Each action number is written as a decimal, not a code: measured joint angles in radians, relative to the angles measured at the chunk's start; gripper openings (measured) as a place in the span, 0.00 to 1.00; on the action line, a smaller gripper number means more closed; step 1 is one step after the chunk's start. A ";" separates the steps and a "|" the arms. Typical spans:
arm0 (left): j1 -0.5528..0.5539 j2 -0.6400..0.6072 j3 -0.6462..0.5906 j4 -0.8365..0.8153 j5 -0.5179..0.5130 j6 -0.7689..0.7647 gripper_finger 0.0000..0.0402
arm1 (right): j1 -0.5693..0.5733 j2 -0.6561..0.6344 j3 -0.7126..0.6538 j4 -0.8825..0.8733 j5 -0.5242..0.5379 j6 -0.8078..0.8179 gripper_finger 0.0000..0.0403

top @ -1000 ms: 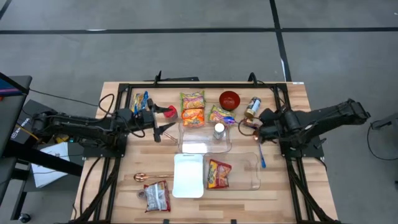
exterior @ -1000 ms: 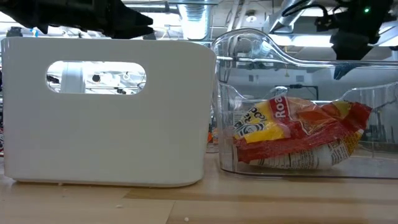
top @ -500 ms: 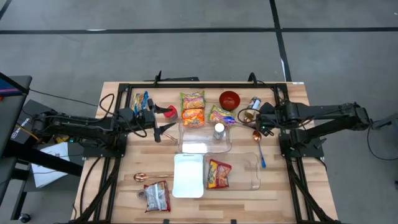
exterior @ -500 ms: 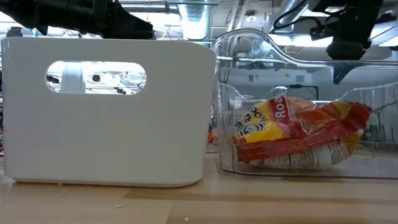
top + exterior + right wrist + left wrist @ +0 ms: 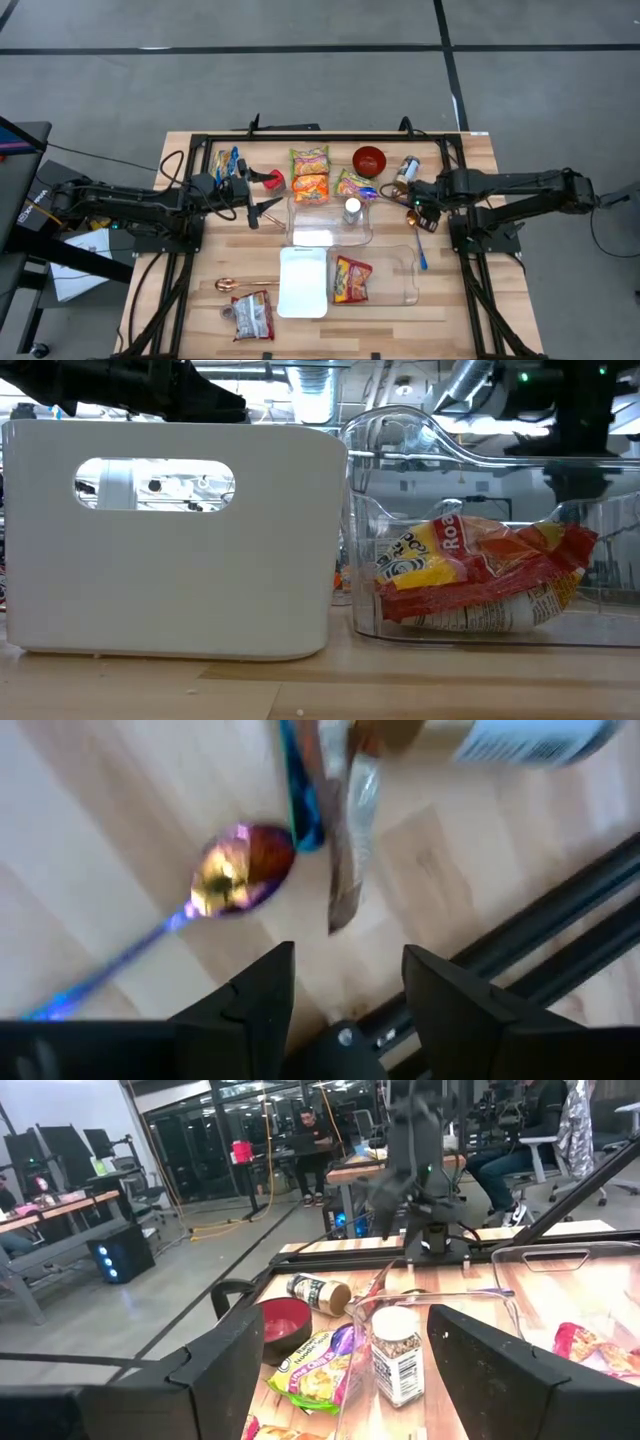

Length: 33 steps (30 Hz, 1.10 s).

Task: Pick & Place Food Item
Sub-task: Put the orange spice pack into the top transparent bin

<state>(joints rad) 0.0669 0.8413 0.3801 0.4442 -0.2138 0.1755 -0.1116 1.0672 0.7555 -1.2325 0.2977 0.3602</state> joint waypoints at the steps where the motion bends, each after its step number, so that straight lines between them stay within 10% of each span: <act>1: 0.000 0.000 0.000 0.000 0.000 0.000 0.68 | 0.000 0.000 -0.011 -0.005 -0.017 -0.001 0.44; 33: 0.000 0.000 0.000 -0.003 -0.002 -0.001 0.68 | -0.052 0.207 -0.024 0.062 -0.057 -0.054 0.40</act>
<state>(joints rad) 0.0669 0.8413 0.3801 0.4416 -0.2153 0.1749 -0.1632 1.2739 0.7311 -1.1702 0.2405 0.3057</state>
